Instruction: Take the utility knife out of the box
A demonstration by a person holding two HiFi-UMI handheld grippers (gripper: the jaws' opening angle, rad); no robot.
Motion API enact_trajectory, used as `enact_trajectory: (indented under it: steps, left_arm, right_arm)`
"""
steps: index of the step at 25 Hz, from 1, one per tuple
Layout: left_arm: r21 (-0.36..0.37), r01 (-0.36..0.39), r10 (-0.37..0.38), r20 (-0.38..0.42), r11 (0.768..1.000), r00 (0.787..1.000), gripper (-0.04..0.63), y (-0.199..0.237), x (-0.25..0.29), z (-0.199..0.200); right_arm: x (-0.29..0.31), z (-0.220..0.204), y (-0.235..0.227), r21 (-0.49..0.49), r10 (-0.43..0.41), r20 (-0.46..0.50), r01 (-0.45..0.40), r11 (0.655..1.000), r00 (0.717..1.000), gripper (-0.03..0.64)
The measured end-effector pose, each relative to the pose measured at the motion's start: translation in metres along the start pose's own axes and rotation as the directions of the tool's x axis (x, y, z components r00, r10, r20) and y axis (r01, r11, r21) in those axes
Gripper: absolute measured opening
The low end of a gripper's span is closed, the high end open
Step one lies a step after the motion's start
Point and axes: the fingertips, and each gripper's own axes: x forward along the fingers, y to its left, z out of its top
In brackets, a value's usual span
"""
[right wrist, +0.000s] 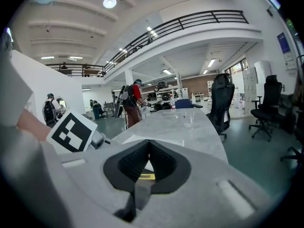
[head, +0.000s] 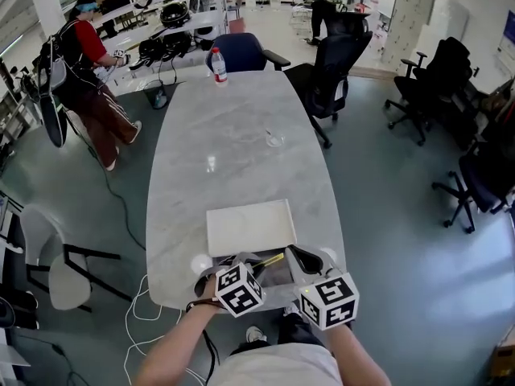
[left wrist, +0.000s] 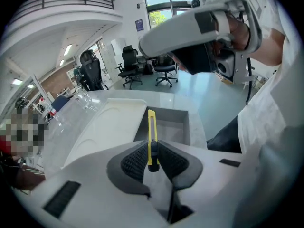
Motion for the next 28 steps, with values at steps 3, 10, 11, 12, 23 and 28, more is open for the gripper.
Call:
enact_trajectory:
  steps: [3, 10, 11, 12, 23, 28]
  left_arm:
    - [-0.042, -0.039, 0.041, 0.055, 0.998, 0.998, 0.061, 0.008, -0.017, 0.010]
    - [-0.156, -0.128, 0.151, 0.144, 0.979, 0.978, 0.061, 0.025, -0.055, 0.013]
    - [-0.176, -0.143, 0.171, 0.158, 0.974, 0.972, 0.061, 0.028, -0.061, 0.013]
    - [-0.197, -0.156, 0.191, 0.175, 0.968, 0.966, 0.061, 0.031, -0.068, 0.014]
    - [-0.442, -0.215, 0.385, 0.342, 0.871, 0.857, 0.061, 0.045, -0.133, 0.011]
    - [-0.511, -0.231, 0.459, 0.380, 0.828, 0.803, 0.061, 0.046, -0.155, 0.001]
  right_arm:
    - [-0.002, 0.001, 0.002, -0.003, -0.001, 0.004, 0.001, 1.000, 1.000, 0.005]
    - [-0.007, 0.005, 0.017, -0.008, 0.011, 0.022, -0.011, 1.000, 1.000, 0.005]
    - [-0.007, 0.005, 0.019, -0.011, 0.013, 0.023, -0.012, 1.000, 1.000, 0.005]
    - [-0.007, 0.006, 0.021, -0.013, 0.014, 0.025, -0.013, 1.000, 1.000, 0.005]
    - [-0.012, 0.014, 0.044, -0.040, 0.017, 0.052, -0.015, 0.999, 0.999, 0.005]
    - [-0.016, 0.018, 0.054, -0.049, 0.014, 0.066, -0.011, 0.999, 0.998, 0.005]
